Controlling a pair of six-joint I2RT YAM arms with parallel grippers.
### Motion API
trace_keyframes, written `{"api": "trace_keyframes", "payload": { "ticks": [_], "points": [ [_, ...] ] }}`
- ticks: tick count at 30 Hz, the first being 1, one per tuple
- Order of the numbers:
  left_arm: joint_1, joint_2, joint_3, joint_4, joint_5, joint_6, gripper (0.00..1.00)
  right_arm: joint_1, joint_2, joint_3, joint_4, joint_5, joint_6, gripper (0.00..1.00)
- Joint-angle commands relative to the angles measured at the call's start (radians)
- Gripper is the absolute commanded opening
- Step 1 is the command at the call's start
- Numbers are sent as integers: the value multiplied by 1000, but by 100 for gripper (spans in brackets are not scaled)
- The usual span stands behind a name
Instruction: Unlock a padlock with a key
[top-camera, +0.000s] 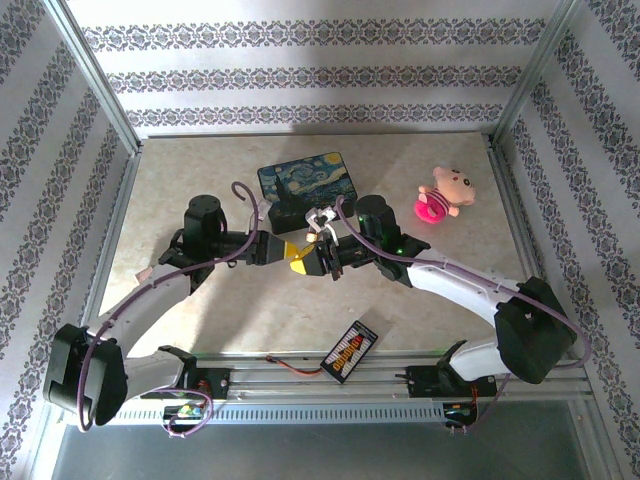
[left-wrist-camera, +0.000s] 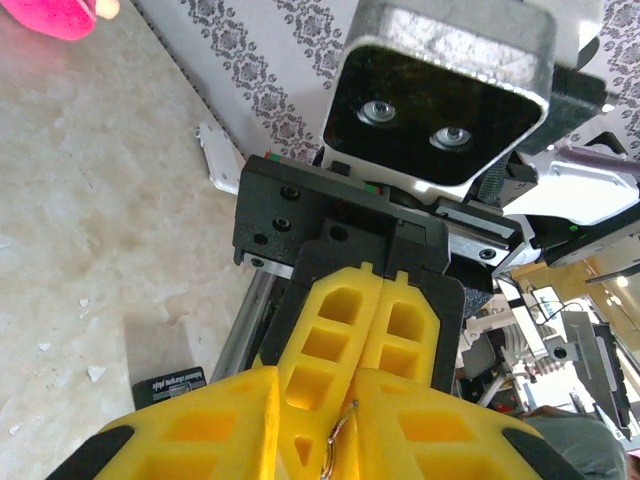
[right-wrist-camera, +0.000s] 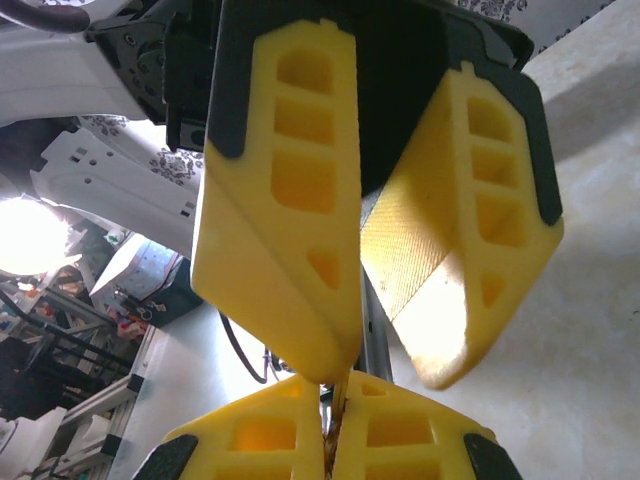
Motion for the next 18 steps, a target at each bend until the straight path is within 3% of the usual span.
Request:
{"api": "trace_keyframes", "payload": {
  "ticks": [1,7,12,16,18],
  "points": [
    [-10,0,11,-49,2,55,26,-9,9,29,49,-32,9,0],
    [-12,1,13,-47,-3,55,25,-6,15,29,51,-29,13,0],
    [-14,5,11,5,-17,18,2,-3,23,34,53,-32,16,0],
    [-14,-16,24,14,-74,-3,0,-6,19,24,51,-17,19,0],
    [-15,-44,41,-27,-134,17,0,-10,10,13,50,2,19,7]
  ]
}}
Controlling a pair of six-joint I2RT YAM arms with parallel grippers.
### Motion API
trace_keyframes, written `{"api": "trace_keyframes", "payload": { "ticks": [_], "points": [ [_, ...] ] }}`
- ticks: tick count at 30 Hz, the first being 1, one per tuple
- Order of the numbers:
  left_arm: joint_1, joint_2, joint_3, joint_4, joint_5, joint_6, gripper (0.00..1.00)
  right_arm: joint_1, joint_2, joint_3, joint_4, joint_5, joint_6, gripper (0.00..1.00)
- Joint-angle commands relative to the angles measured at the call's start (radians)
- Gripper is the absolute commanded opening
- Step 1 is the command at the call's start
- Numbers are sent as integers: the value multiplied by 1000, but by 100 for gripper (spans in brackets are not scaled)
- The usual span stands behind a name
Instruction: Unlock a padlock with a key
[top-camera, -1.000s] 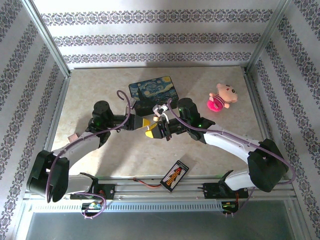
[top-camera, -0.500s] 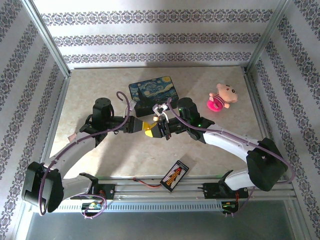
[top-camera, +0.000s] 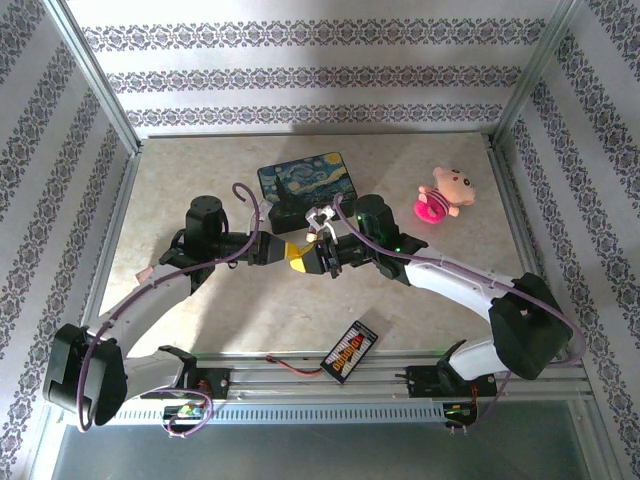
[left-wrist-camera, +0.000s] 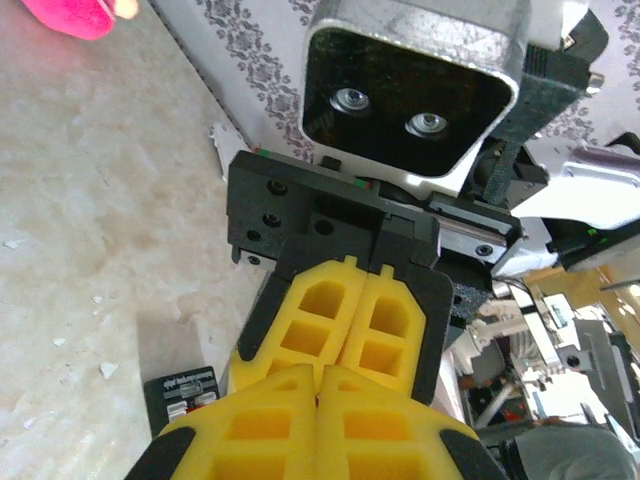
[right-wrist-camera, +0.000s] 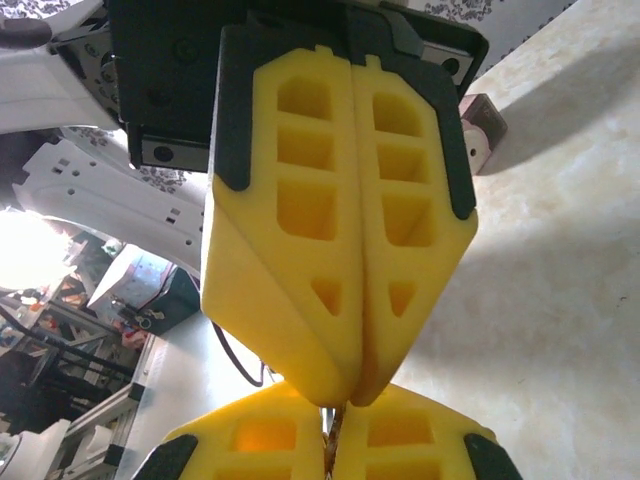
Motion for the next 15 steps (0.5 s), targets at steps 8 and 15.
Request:
{"api": "trace_keyframes", "payload": {
  "ticks": [8,15],
  "points": [
    [-12,-157,77,-119,-420,57,0,-30,-39,15,53,100,89,38],
    [-11,-135,62,-8,-471,-10,0,-50,-74,-25,97,195,144,48]
  ]
}}
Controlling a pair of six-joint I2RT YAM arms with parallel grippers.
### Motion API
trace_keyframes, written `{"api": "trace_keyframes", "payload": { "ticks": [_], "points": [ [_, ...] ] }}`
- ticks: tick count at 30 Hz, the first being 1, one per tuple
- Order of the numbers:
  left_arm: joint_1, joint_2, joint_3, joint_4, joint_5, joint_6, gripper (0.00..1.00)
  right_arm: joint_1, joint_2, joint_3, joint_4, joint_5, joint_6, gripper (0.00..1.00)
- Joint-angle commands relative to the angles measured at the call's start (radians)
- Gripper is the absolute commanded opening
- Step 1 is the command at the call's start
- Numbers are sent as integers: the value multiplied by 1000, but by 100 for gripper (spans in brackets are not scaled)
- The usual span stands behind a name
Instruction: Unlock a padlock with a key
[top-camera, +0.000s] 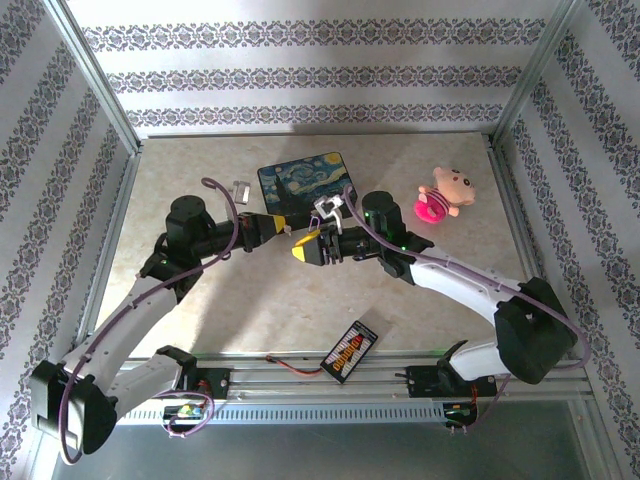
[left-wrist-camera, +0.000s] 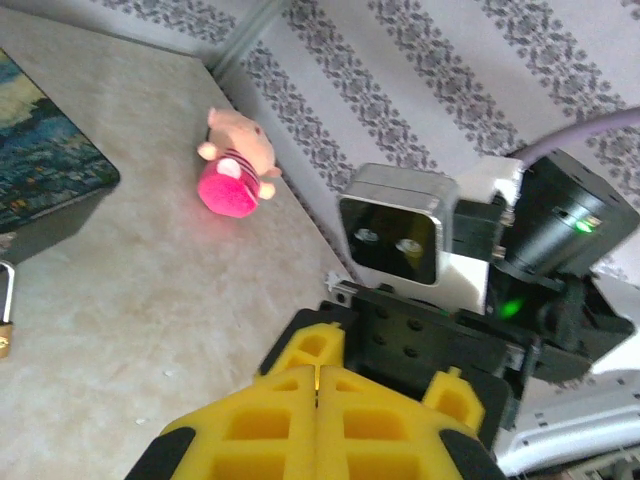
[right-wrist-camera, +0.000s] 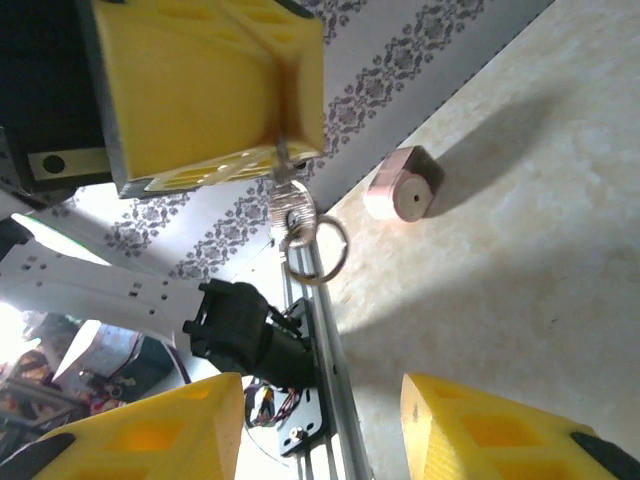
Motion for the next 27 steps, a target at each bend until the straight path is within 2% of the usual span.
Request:
{"api": "trace_keyframes", "payload": {
  "ticks": [1,5,11,18,27],
  "points": [
    [-4,20,11,68,-42,-36,0,-21,-48,-27,55,108,57,53],
    [-4,28,21,74,-39,-38,0,-42,-89,-92,216,148,117,54],
    [-4,36,22,118,-8,-29,0,-49,-123,-93,265,189,154,54],
    [-4,51,25,174,24,-32,0,-36,-64,-30,341,144,257,55],
    [-4,80,28,260,56,-85,0,-18,29,21,408,115,285,51]
  ]
}}
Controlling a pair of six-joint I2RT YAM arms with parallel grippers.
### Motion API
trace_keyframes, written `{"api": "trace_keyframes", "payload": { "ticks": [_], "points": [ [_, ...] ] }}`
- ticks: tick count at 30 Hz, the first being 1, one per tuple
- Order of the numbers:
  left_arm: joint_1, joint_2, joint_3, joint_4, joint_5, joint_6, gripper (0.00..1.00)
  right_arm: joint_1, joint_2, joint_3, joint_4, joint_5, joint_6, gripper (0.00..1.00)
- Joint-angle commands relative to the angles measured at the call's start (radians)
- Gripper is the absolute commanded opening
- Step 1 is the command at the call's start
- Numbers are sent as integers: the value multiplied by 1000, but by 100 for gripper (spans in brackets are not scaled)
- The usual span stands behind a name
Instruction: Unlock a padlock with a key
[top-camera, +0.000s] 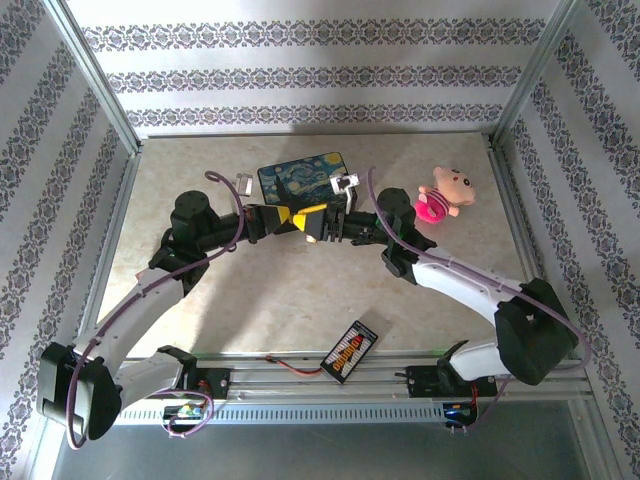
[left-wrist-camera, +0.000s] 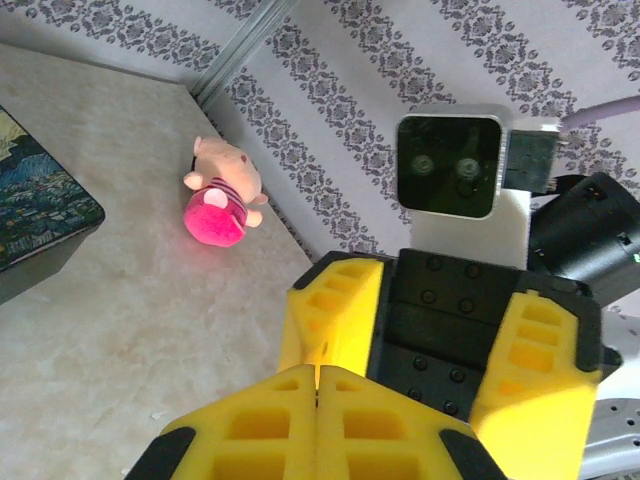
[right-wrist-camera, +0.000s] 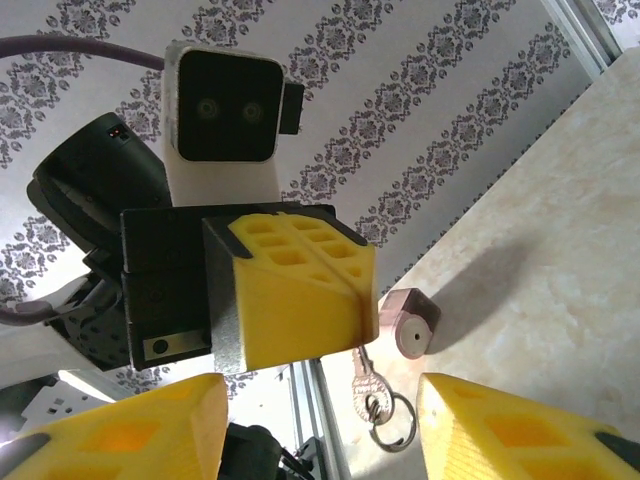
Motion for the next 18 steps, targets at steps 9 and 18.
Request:
{"api": "trace_keyframes", "payload": {
  "ticks": [9,18],
  "points": [
    [-4,5,19,121,21,-46,0,10,69,44,148,-69,61,43],
    [-4,20,16,149,17,-68,0,9,79,45,177,-92,73,35]
  ]
}}
